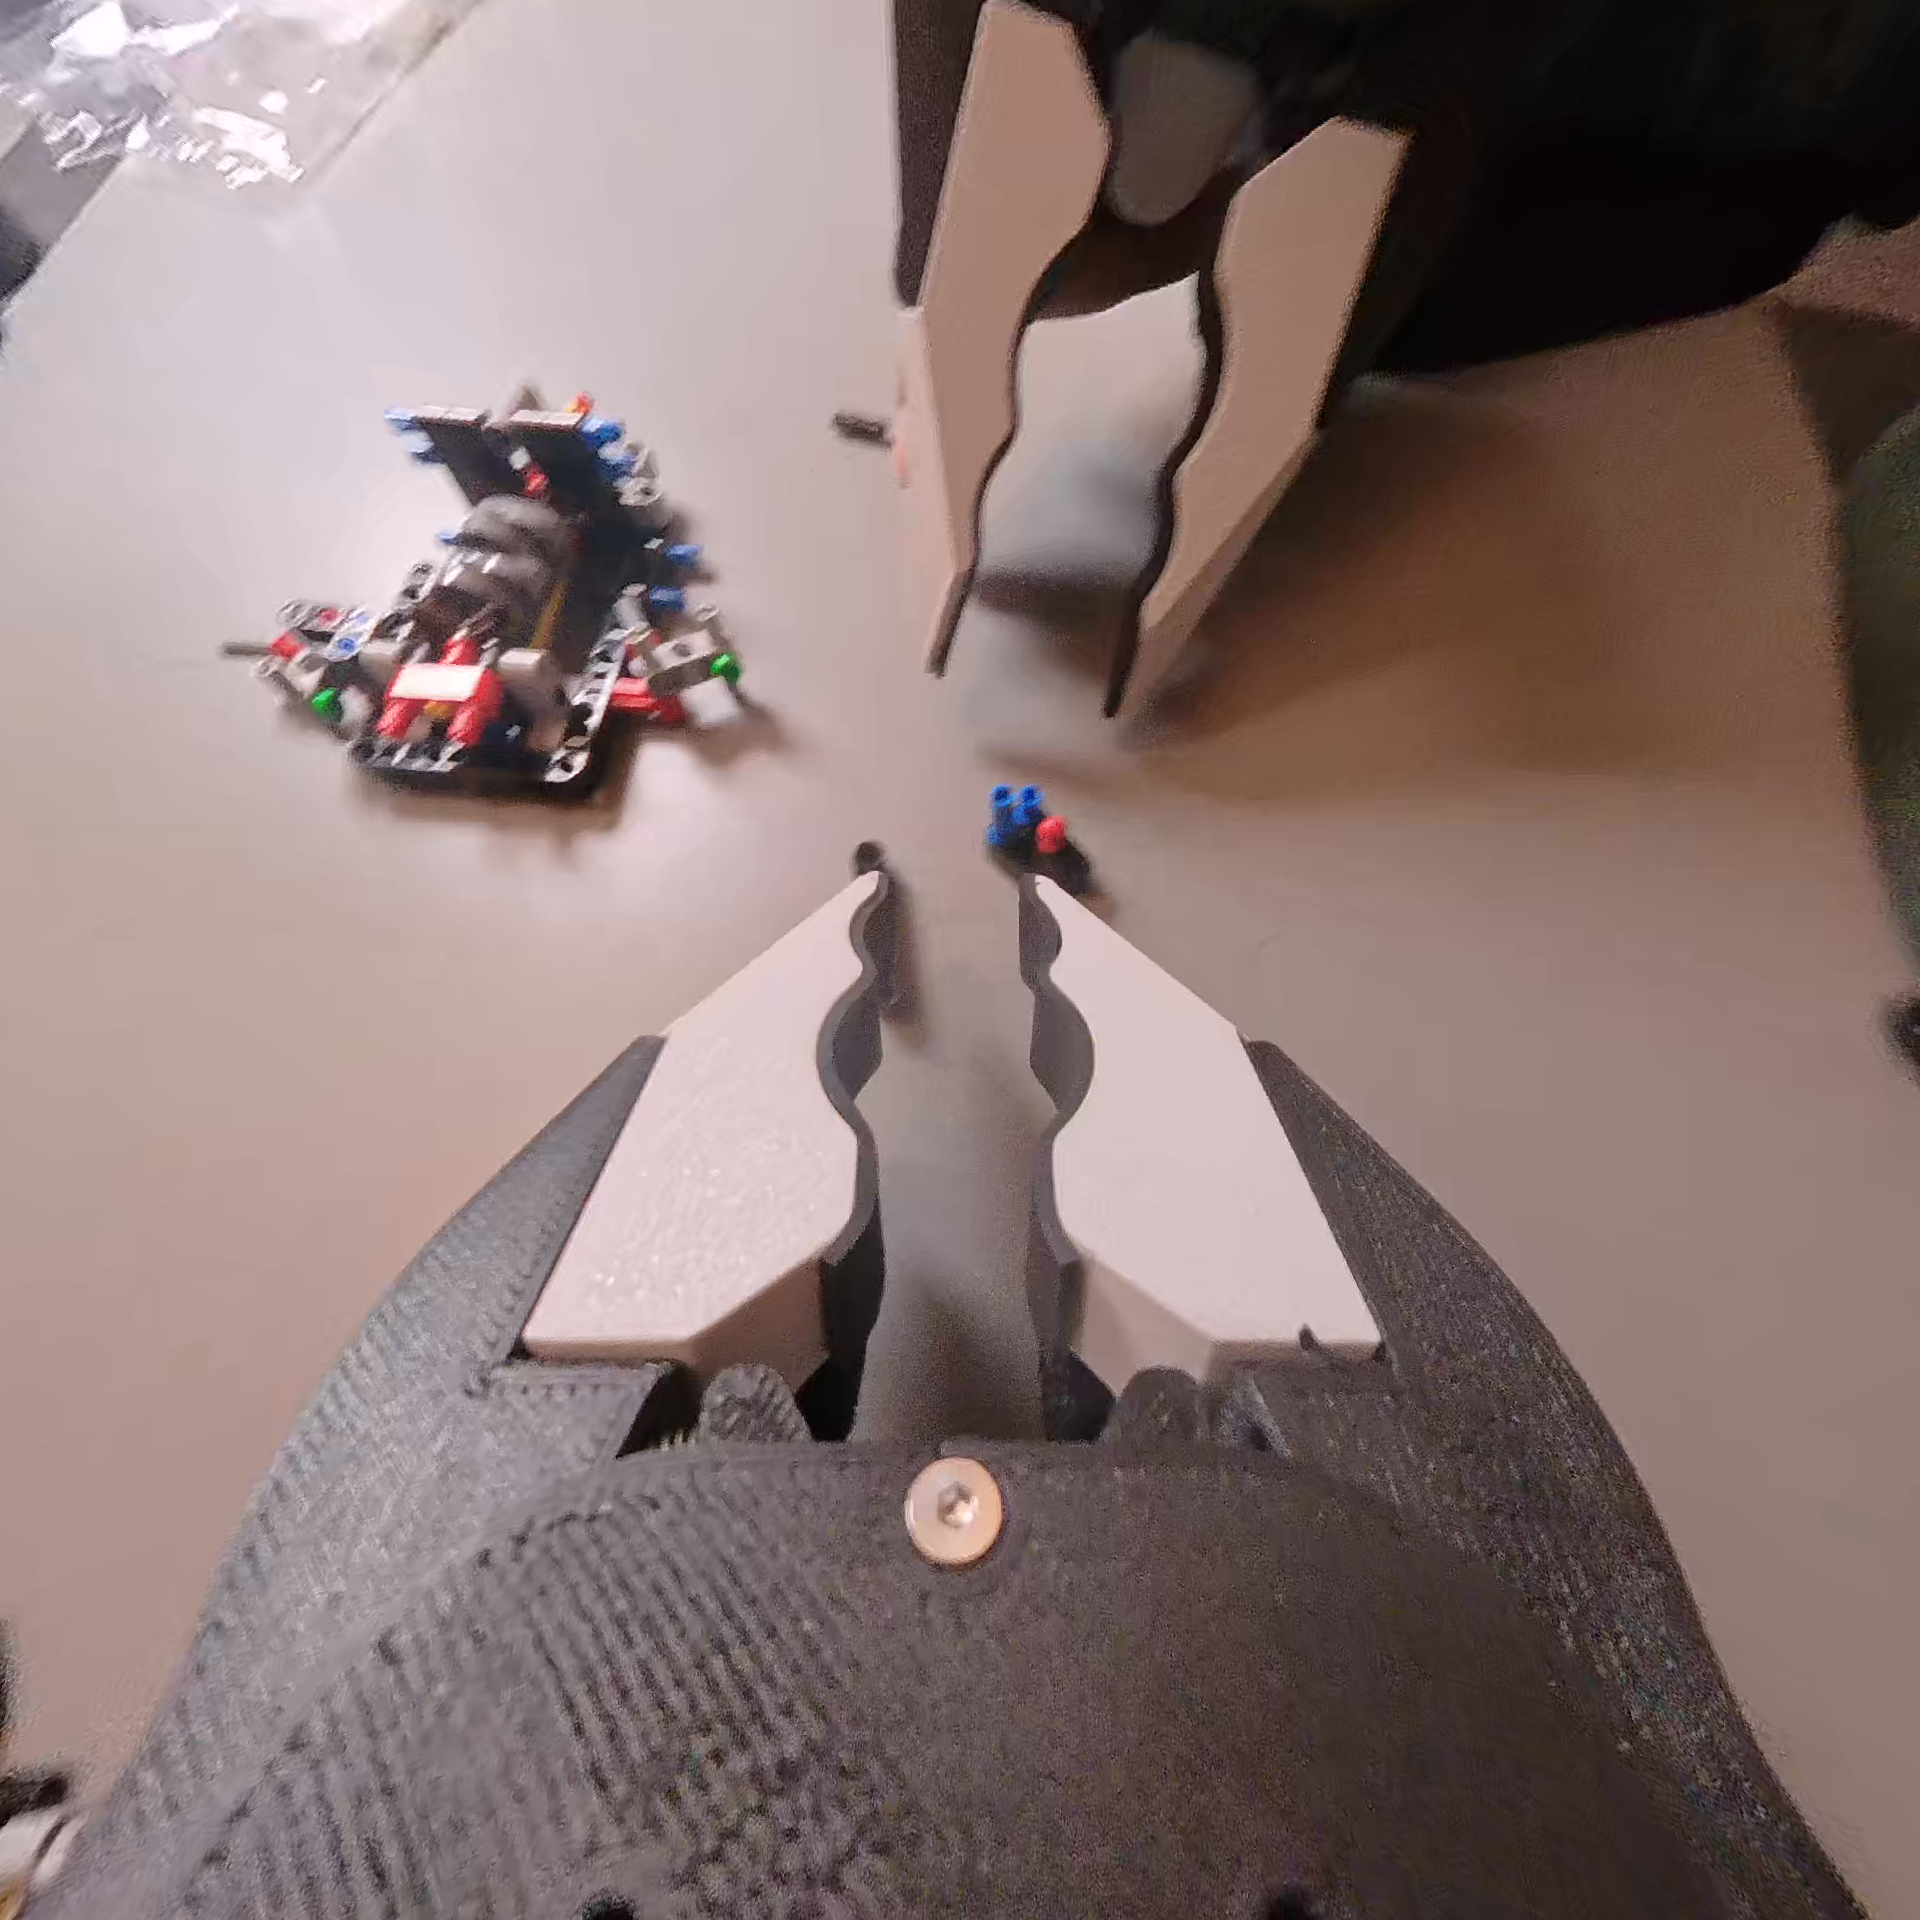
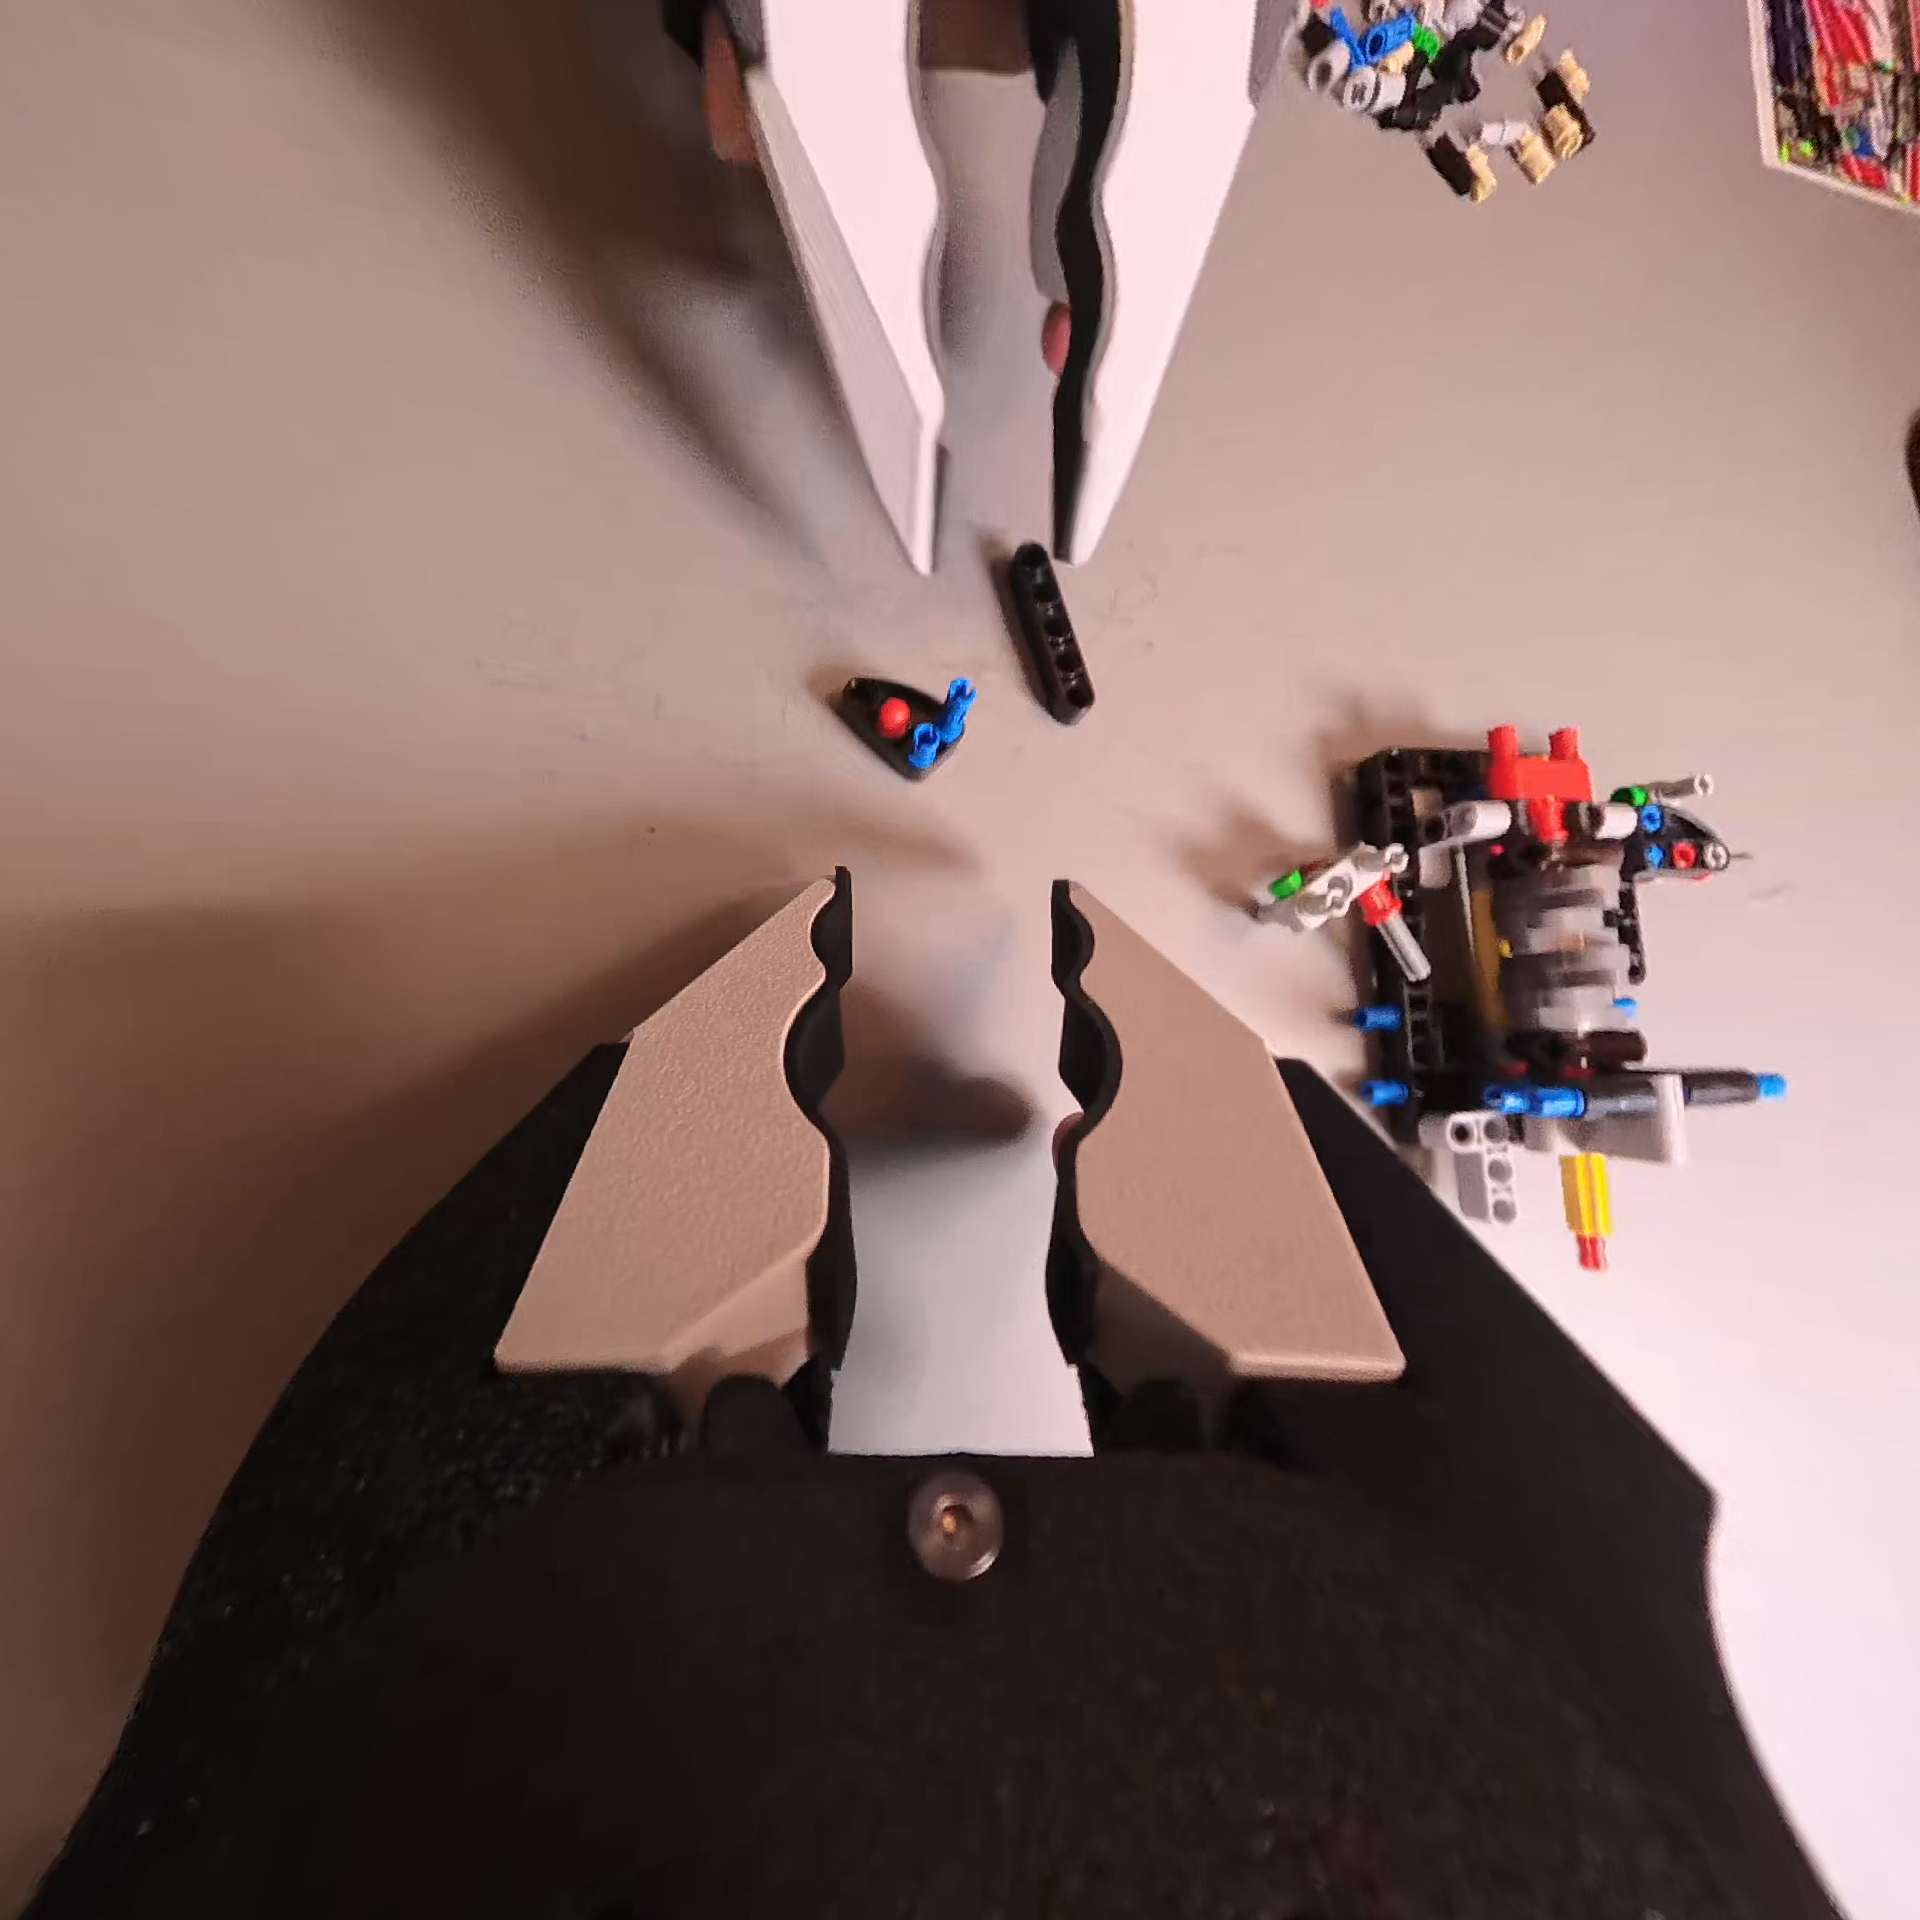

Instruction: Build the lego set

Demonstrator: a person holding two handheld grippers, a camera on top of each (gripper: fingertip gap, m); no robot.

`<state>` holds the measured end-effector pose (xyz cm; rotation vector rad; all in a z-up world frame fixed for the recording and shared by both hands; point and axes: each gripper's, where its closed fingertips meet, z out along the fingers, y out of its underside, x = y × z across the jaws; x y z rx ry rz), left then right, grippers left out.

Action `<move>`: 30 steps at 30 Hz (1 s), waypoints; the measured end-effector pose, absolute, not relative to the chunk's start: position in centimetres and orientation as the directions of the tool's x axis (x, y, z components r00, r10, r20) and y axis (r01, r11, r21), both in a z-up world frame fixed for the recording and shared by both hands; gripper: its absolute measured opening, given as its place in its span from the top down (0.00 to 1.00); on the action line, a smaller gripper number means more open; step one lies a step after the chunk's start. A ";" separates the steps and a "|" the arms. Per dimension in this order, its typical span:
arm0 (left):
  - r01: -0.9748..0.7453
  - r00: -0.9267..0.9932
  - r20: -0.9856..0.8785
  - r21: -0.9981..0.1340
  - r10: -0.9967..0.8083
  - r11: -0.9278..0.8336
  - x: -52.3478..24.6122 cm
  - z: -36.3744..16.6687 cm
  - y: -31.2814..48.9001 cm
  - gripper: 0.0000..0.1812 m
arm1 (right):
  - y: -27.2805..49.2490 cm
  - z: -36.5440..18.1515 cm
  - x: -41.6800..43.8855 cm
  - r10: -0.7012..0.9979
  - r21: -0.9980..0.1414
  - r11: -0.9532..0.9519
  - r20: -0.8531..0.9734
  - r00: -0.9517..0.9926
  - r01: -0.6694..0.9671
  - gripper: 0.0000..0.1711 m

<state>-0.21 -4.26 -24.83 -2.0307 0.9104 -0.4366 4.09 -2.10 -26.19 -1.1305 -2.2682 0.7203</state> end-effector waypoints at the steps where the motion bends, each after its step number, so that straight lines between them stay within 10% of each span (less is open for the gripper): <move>1: -0.431 0.651 -0.005 -0.825 -0.759 -0.365 0.5 -24.5 -4.6 0.87 | -1.9 -26.3 4.4 0.826 -0.641 0.519 0.204 -0.526 0.566 0.79; 19: -0.302 0.767 0.037 -0.860 -0.641 -0.410 -2.5 -22.8 0.6 0.86 | 4.2 -25.5 0.5 0.954 -0.708 0.296 0.258 -0.154 0.641 0.80; 30: -0.500 0.691 -0.024 -0.738 -0.722 -0.454 -4.2 -27.2 8.1 0.51 | 2.0 -25.8 0.4 0.958 -0.721 0.283 0.183 -0.219 0.633 0.86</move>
